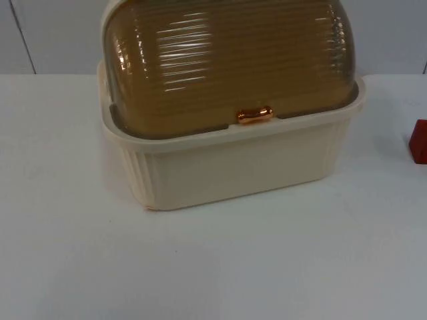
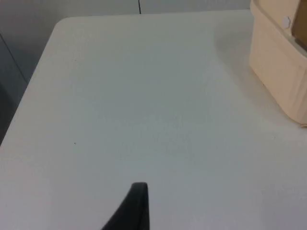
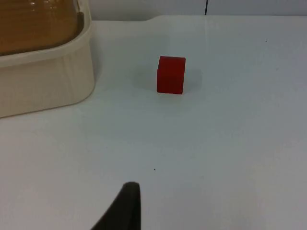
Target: Open the box lid with the left hand, place the block into the box with the right hand, then close the box lid with the left hand.
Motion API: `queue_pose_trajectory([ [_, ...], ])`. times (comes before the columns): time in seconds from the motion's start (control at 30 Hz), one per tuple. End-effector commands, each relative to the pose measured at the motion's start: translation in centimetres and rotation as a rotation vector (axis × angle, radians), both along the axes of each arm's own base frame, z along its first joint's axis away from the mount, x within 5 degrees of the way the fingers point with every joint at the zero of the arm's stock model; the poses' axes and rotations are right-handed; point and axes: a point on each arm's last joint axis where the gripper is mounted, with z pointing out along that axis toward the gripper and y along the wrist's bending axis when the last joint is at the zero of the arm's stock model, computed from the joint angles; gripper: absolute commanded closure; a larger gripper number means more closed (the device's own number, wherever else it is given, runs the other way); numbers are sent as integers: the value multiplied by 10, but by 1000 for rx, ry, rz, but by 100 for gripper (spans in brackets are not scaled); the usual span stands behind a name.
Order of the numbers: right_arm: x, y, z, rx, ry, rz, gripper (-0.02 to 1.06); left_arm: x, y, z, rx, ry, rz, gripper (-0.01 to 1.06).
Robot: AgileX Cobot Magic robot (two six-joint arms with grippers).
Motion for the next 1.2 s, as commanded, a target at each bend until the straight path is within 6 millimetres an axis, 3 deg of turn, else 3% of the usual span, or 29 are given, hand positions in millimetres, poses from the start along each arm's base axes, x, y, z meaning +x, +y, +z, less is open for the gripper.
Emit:
queue_pose_trajectory([
  [0.0,1,0,-1,20,-3,-11,0,0,0,-1,-6,-4,-4,0],
  [0.23,1,-3,0,6,-8,-33,0,3,2,7,12,-33,14,0],
  [0.3,11,-5,6,-29,11,-53,0,18,5,24,50,-65,36,0],
  [0.43,45,-7,46,-32,-100,-95,0,62,8,72,91,-134,61,0],
  [0.47,45,-7,46,-32,-100,-95,0,62,8,72,91,-134,61,0],
  [0.6,88,-5,89,-44,-185,-89,0,113,6,108,84,-118,46,0],
  [0.63,99,-4,102,-32,-206,-90,0,123,5,118,71,-126,42,0],
  [0.67,99,-4,102,-32,-206,-90,0,123,5,118,71,-126,42,0],
  [0.8,137,-1,148,-16,-258,-89,0,162,4,152,70,-197,30,0],
  [0.83,137,-1,148,-16,-258,-89,0,162,4,152,70,-197,30,0],
  [0.87,148,-1,165,-16,-278,-90,0,174,3,162,71,-234,25,0],
  [1.03,181,0,192,-30,-290,-95,0,190,2,181,71,-281,22,0],
  [1.17,200,2,198,-31,-295,-91,0,193,2,182,71,-289,21,0],
])
